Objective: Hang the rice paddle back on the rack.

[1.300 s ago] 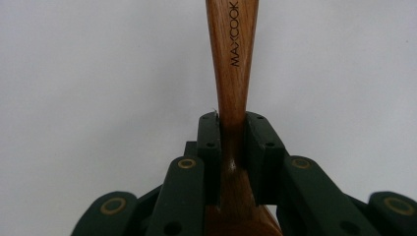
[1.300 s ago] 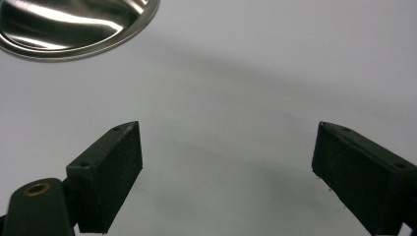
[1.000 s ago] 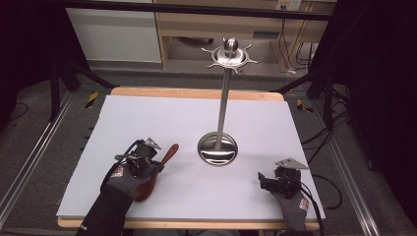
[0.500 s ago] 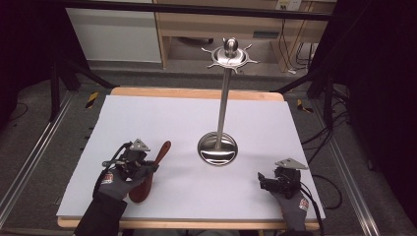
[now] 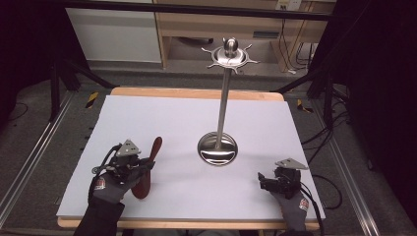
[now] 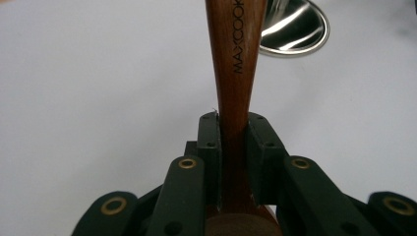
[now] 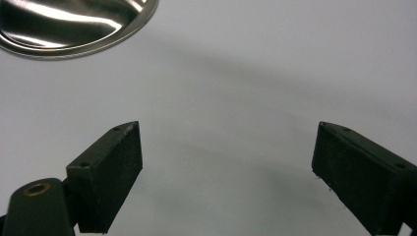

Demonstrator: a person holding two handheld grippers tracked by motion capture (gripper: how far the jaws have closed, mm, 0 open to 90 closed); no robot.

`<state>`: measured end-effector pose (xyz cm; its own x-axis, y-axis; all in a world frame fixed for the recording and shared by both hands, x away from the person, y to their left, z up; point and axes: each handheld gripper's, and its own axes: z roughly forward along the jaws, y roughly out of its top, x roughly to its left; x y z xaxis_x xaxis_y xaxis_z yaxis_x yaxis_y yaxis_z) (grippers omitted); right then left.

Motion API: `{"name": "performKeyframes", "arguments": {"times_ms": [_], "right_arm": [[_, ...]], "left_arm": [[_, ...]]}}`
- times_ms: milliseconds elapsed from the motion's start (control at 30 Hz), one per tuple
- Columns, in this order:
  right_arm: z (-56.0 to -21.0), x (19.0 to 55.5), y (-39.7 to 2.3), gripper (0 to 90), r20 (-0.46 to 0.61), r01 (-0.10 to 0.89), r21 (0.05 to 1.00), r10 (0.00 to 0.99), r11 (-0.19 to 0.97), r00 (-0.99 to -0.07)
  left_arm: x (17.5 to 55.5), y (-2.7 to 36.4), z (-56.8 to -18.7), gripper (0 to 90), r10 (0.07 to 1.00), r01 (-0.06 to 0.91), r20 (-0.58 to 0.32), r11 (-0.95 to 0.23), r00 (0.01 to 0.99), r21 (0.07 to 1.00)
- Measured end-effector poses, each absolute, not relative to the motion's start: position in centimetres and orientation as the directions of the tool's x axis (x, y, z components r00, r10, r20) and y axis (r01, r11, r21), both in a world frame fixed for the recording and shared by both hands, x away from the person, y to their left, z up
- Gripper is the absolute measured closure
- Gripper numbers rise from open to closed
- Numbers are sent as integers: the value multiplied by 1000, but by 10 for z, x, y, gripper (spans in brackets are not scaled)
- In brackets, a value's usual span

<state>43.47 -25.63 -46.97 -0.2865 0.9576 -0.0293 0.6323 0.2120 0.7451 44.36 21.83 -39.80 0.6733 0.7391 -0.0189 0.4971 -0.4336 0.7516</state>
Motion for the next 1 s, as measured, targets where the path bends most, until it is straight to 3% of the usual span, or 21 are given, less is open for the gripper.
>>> {"name": "performKeyframes", "arguments": {"times_ms": [600, 1000], "right_arm": [[-469, 435, -257, 120, -31, 631, 746, 958, 212, -286], [-469, 434, -256, 120, -28, 630, 748, 959, 208, -282]], "left_arm": [[433, 231, -387, 774, 787, 414, -42, -277, 615, 867], [430, 235, -377, 774, 792, 357, -21, -251, 610, 900]]}}
